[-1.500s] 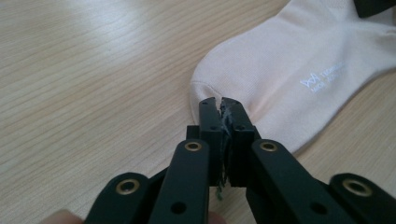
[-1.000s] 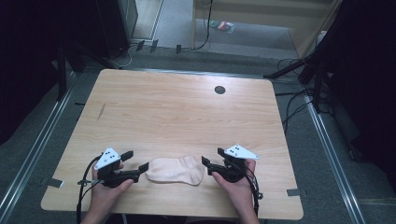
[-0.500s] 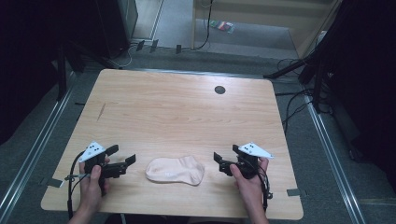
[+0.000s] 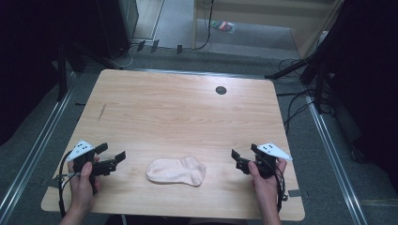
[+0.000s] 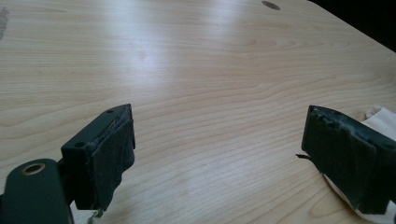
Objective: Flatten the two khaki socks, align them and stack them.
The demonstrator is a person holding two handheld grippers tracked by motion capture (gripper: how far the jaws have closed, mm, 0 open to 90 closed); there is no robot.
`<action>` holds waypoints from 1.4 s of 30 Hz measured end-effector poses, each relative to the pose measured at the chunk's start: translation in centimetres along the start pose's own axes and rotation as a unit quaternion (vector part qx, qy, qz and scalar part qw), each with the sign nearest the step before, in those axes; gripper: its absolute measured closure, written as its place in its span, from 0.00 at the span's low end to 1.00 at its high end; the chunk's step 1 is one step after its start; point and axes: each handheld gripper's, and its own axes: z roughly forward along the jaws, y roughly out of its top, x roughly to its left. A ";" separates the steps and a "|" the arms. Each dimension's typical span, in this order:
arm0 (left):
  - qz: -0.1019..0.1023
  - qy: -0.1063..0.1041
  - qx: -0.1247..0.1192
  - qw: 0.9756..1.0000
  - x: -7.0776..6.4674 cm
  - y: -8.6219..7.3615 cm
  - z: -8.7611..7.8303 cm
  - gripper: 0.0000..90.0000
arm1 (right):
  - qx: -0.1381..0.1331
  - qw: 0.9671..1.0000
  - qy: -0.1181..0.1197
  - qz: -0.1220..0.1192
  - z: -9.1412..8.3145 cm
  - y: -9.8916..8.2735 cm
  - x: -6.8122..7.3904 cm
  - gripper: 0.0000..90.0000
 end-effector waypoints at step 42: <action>0.010 0.083 0.018 0.996 6.7 -1.2 -4.9 0.16 | -0.007 0.995 -0.096 0.041 -6.5 -4.8 -8.8 0.15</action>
